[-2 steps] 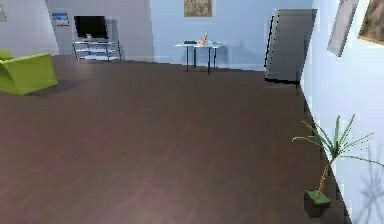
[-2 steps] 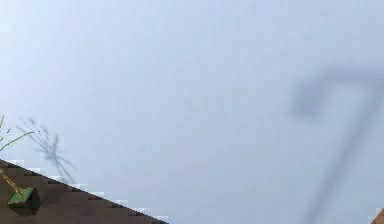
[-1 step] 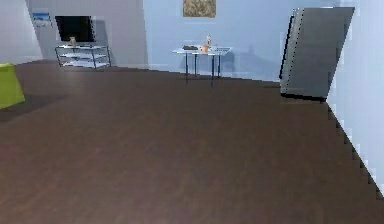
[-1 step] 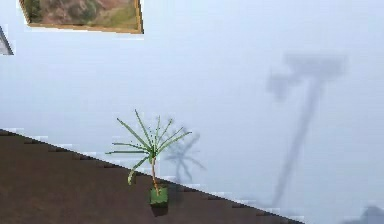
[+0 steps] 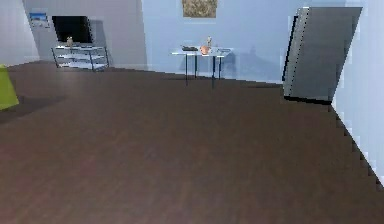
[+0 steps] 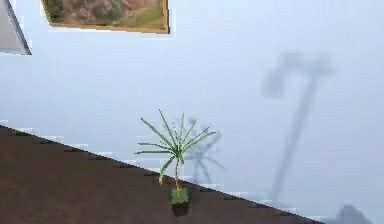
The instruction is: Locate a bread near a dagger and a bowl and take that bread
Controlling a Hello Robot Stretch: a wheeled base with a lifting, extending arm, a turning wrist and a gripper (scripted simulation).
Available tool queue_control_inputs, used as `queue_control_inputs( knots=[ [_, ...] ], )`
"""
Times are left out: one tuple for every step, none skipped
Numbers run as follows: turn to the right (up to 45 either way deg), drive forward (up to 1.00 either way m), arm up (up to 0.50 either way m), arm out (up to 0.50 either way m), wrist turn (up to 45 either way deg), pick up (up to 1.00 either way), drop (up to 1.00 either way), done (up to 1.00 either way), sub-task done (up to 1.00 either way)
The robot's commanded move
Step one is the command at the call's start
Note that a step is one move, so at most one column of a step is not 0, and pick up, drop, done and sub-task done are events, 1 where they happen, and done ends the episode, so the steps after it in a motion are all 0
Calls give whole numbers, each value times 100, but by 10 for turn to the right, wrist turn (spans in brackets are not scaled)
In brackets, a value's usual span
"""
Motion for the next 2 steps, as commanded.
queue_control_inputs(
  knots=[
    [120, 0, 0, 0, 0, 0, 0, 0, 0],
    [0, 5, 0, 0, 0, 0, 0, 0, 0]
  ],
)
